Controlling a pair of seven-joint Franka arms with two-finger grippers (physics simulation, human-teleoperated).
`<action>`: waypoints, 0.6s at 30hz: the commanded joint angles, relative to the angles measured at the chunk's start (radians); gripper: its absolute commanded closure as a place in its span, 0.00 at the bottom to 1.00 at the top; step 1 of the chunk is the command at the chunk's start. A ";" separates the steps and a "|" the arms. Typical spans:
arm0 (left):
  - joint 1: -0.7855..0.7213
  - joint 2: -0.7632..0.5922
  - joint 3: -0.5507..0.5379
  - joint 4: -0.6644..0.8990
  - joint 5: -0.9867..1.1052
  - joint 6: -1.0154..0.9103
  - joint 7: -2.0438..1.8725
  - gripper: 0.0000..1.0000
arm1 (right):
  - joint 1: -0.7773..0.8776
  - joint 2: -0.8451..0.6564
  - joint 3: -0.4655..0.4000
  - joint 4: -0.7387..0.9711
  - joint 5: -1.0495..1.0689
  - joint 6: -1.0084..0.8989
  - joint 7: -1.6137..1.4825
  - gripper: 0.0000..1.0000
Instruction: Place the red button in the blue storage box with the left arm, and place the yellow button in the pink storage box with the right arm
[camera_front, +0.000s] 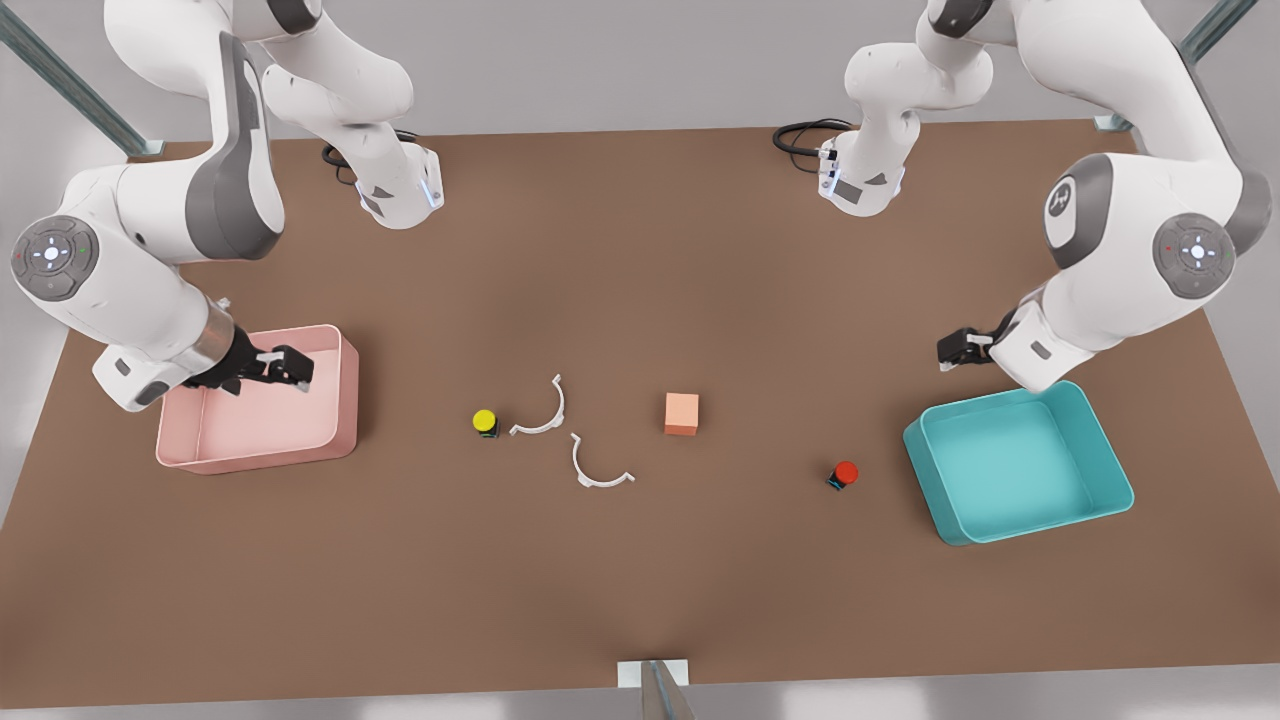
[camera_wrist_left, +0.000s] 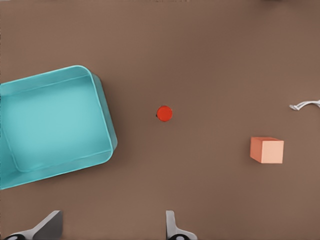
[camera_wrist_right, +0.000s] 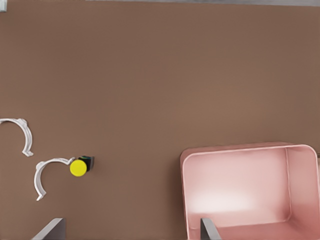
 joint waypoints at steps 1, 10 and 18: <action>-0.003 0.004 -0.003 0.002 0.018 0.001 -0.022 0.00 | 0.001 -0.001 0.000 0.001 0.001 0.014 0.060 0.00; -0.164 0.161 -0.003 -0.331 0.016 0.673 0.602 0.00 | 0.149 0.145 0.042 0.039 -0.007 0.112 0.050 0.00; -0.141 0.268 0.008 -0.377 0.087 0.928 0.714 0.01 | 0.312 0.298 0.058 -0.127 -0.007 0.400 0.276 0.00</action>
